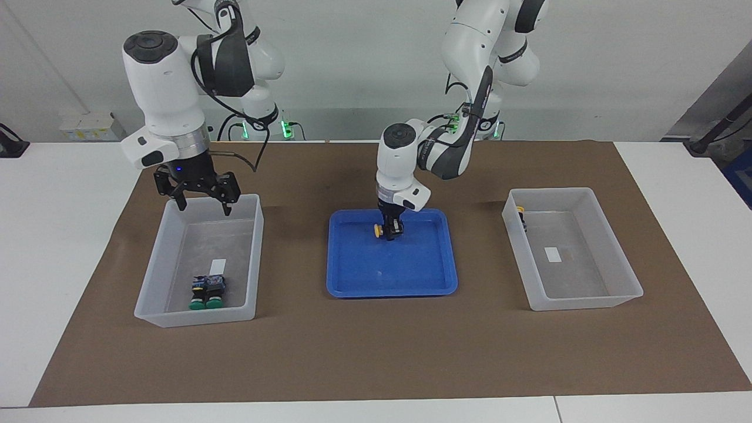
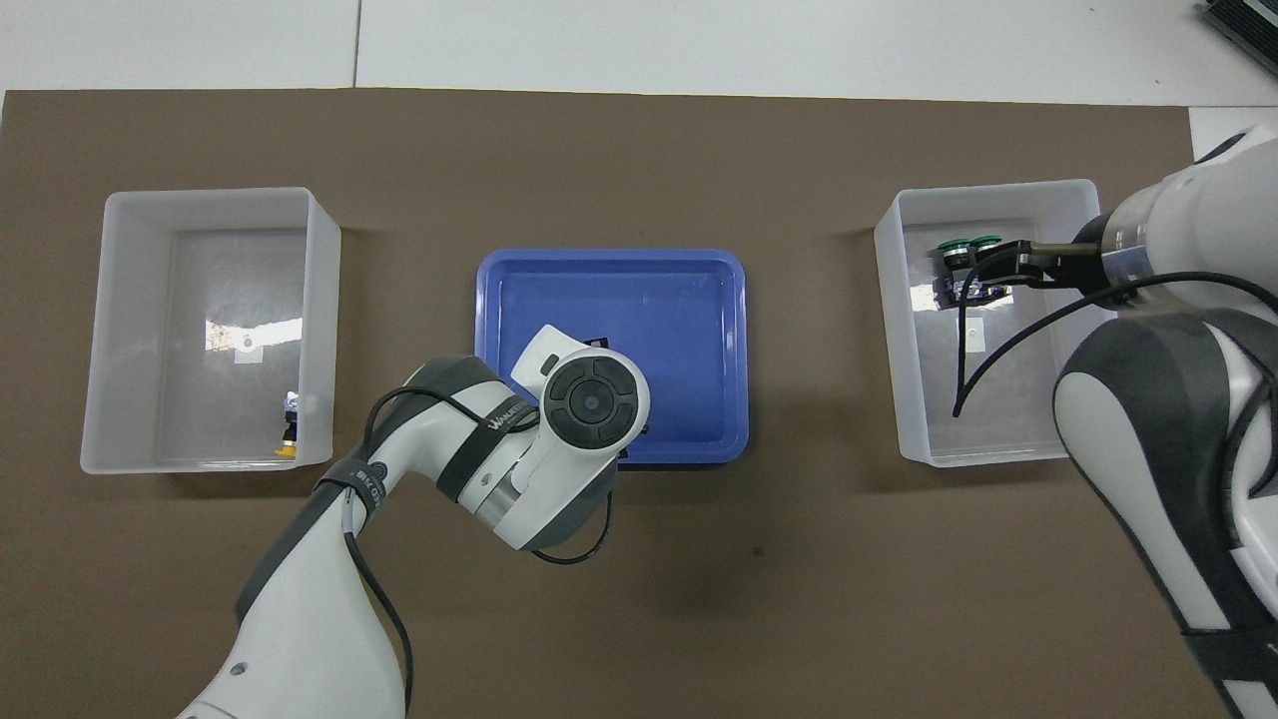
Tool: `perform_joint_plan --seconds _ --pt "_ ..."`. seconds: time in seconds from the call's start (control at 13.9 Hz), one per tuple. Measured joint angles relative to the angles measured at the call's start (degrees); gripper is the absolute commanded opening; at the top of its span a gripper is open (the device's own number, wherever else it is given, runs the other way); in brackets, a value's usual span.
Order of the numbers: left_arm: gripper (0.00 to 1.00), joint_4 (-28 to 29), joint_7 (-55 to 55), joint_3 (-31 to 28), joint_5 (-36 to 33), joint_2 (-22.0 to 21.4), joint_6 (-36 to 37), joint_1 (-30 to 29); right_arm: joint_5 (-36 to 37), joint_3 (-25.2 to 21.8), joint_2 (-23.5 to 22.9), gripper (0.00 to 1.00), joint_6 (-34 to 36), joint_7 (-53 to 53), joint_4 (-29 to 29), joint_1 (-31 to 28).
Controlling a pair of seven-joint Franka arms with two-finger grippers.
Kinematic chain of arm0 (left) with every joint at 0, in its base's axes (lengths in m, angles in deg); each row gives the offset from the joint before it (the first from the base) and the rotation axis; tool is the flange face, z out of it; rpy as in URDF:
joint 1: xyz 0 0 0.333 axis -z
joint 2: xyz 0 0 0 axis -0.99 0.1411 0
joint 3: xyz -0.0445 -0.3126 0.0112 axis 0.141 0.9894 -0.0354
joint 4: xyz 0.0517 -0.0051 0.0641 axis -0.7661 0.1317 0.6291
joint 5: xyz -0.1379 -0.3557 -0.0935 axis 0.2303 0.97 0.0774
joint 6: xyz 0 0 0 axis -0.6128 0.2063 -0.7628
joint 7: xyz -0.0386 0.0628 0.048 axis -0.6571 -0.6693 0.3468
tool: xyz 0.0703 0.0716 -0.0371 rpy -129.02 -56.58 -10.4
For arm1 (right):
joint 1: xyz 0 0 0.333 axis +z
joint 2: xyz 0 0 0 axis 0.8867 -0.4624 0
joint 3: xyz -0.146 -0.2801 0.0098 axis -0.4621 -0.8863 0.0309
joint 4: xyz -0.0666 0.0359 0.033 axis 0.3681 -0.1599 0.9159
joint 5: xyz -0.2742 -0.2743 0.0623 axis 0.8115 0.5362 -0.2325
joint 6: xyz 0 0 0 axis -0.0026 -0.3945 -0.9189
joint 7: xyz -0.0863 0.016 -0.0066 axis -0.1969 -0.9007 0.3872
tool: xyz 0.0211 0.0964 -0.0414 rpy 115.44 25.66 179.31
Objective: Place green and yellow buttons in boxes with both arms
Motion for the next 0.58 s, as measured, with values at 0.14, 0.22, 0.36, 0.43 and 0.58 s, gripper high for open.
perform_joint_plan --seconds 0.14,0.22,0.36,0.43,0.58 --pt "0.0 -3.64 -0.95 -0.04 -1.45 0.23 3.87 -1.24 0.0 0.13 0.0 1.0 0.0 0.0 0.01 0.0" --pt "0.0 -5.34 -2.46 -0.08 -1.58 0.38 5.21 -1.96 0.0 0.2 0.0 1.0 0.0 0.0 0.06 0.0" --pt "0.0 -8.96 -6.53 -0.16 -1.65 0.58 7.53 -4.03 0.0 0.24 0.0 1.0 0.0 0.0 0.38 0.0" --pt "0.0 -10.79 -9.17 -0.19 -1.65 0.55 8.62 -5.56 0.0 0.24 0.0 1.0 0.0 0.0 0.56 0.0" --pt "0.0 -14.28 -16.0 -0.13 -1.63 0.47 11.58 -9.03 0.0 0.24 0.0 1.0 0.0 0.0 0.74 0.0"
